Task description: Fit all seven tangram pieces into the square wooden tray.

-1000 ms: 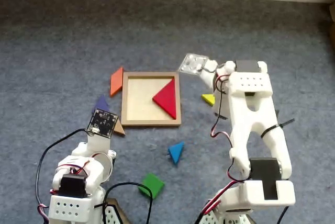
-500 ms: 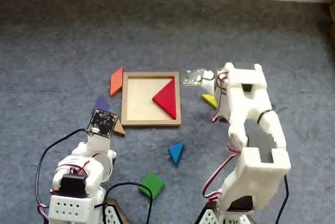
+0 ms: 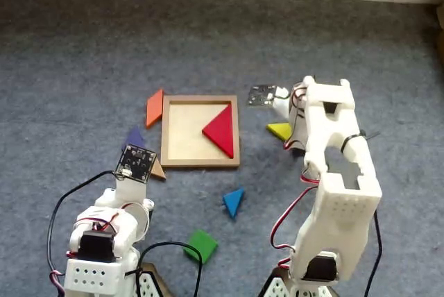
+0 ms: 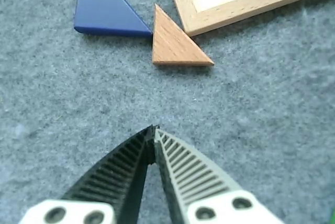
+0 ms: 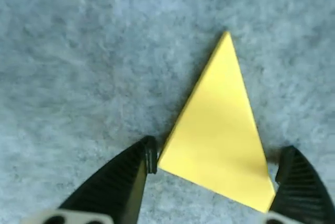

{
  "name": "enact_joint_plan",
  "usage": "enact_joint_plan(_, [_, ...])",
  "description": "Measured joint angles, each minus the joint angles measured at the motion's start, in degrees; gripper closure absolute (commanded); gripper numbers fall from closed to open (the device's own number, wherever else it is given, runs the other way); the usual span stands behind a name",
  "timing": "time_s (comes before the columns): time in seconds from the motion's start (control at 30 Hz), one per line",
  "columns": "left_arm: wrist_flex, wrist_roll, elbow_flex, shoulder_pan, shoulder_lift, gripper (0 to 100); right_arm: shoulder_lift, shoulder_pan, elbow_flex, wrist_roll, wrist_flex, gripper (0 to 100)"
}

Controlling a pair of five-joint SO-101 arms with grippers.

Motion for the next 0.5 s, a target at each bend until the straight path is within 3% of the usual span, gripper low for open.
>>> enact_joint_plan(0.2, [0.0, 0.0, 0.0, 0.0, 0.0, 99, 0.18, 0.26, -2.2, -0.18, -0.62, 92.4])
enact_joint_plan(0.37, [0.0, 0.0, 0.0, 0.0, 0.0, 99, 0.18, 0.44, -2.46, -0.18, -0.53, 93.1])
enact_joint_plan(0.5, [0.0, 0.0, 0.0, 0.0, 0.0, 99, 0.53, 0.35, -4.92, -0.18, 5.19, 93.3])
